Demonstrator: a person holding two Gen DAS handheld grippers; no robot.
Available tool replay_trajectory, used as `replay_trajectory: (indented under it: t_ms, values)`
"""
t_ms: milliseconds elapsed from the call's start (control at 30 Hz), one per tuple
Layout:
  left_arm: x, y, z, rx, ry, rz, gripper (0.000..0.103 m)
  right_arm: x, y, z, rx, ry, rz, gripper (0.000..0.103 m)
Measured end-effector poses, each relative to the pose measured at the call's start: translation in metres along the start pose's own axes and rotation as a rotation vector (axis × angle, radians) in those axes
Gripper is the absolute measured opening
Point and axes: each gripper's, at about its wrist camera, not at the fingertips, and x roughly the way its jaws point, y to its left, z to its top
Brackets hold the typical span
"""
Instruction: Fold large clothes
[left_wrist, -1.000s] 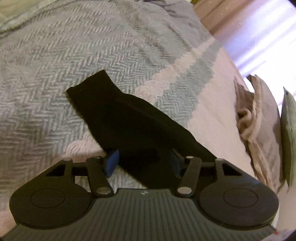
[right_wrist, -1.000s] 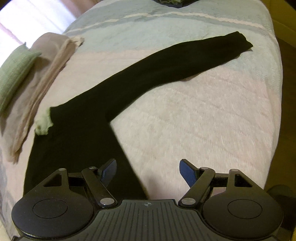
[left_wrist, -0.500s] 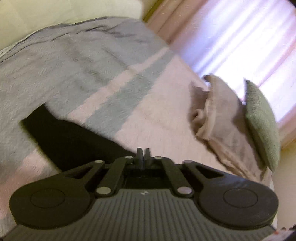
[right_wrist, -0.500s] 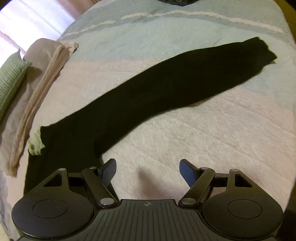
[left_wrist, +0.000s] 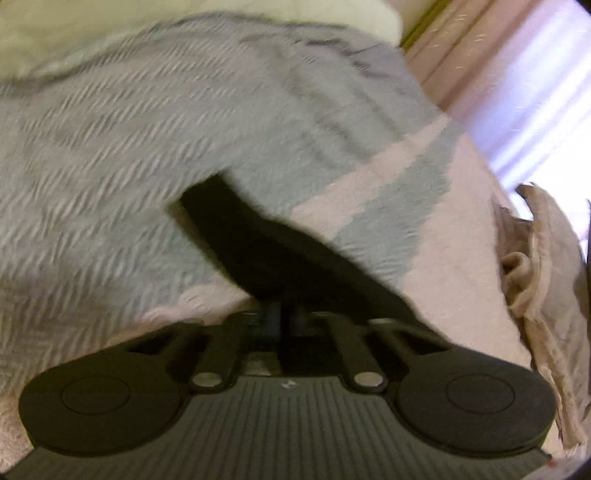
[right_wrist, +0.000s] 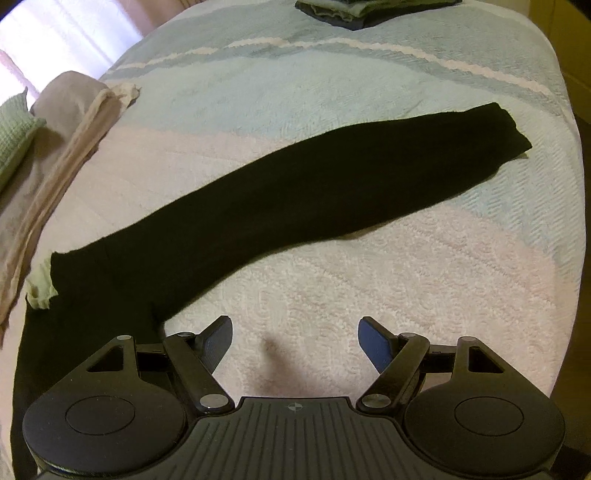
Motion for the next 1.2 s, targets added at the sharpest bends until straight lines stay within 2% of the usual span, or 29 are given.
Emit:
replay_trajectory:
  t_ms: [100, 167, 233, 300, 367, 400, 433, 500, 567, 633, 700, 800, 833, 867, 967, 1033, 1100, 1133, 1167, 1200]
  values:
    - [-0.036, -0.05, -0.004, 0.176, -0.049, -0.127, 0.001, -0.002, 0.003, -0.003, 0.005, -0.013, 0.01, 0.073]
    - [-0.066, -0.103, -0.021, 0.342, -0.048, -0.268, 0.001, -0.003, 0.005, -0.001, 0.0, -0.024, 0.014, 0.073]
    - [-0.102, -0.164, -0.055, 0.509, -0.023, -0.464, 0.001, -0.004, 0.008, 0.003, -0.012, -0.043, 0.022, 0.073]
    - [-0.131, -0.217, -0.102, 0.628, 0.071, -0.685, 0.001, -0.004, 0.01, 0.007, -0.025, -0.065, 0.031, 0.073]
    - [-0.145, -0.249, -0.152, 0.725, 0.164, -0.818, 0.006, -0.006, 0.013, 0.011, -0.039, -0.091, 0.045, 0.073]
    - [-0.143, -0.262, -0.183, 0.762, 0.241, -0.866, 0.016, -0.006, 0.014, 0.012, -0.046, -0.102, 0.053, 0.073]
    - [-0.138, -0.269, -0.208, 0.802, 0.296, -0.872, 0.031, -0.005, 0.015, 0.014, -0.054, -0.11, 0.062, 0.073]
    - [-0.121, -0.274, -0.258, 0.912, 0.391, -0.801, 0.035, -0.001, 0.016, 0.014, -0.064, -0.112, 0.078, 0.073]
    - [-0.108, -0.266, -0.277, 1.018, 0.438, -0.729, 0.034, 0.003, 0.019, 0.012, -0.069, -0.103, 0.12, 0.073]
    - [-0.109, -0.248, -0.27, 1.07, 0.407, -0.692, 0.035, 0.01, 0.025, 0.007, -0.071, -0.085, 0.205, 0.073]
    - [-0.114, -0.23, -0.25, 1.095, 0.351, -0.649, 0.037, 0.019, 0.037, 0.003, -0.059, -0.054, 0.316, 0.073]
    - [-0.114, -0.205, -0.217, 1.143, 0.226, -0.518, 0.042, 0.045, 0.069, -0.005, -0.003, 0.021, 0.556, 0.071]
    - [-0.109, -0.201, -0.21, 1.157, 0.196, -0.477, 0.046, 0.058, 0.084, -0.007, 0.0, 0.054, 0.628, 0.066]
    - [-0.105, -0.194, -0.203, 1.172, 0.173, -0.433, 0.046, 0.073, 0.101, -0.01, -0.005, 0.082, 0.672, 0.056]
    - [-0.092, -0.182, -0.192, 1.187, 0.142, -0.367, 0.046, 0.12, 0.142, -0.015, -0.017, 0.159, 0.679, 0.044]
    - [-0.083, -0.177, -0.185, 1.176, 0.137, -0.349, 0.046, 0.15, 0.163, -0.015, -0.02, 0.19, 0.618, 0.043]
    - [-0.077, -0.174, -0.183, 1.18, 0.125, -0.341, 0.046, 0.167, 0.175, -0.018, -0.024, 0.184, 0.604, 0.04]
    - [-0.074, -0.173, -0.182, 1.176, 0.125, -0.344, 0.046, 0.175, 0.181, -0.017, -0.023, 0.173, 0.602, 0.029]
    - [-0.07, -0.173, -0.182, 1.17, 0.126, -0.348, 0.046, 0.181, 0.187, -0.016, -0.015, 0.174, 0.613, 0.006]
    - [-0.069, -0.171, -0.18, 1.174, 0.126, -0.353, 0.046, 0.182, 0.189, -0.015, -0.001, 0.178, 0.625, 0.006]
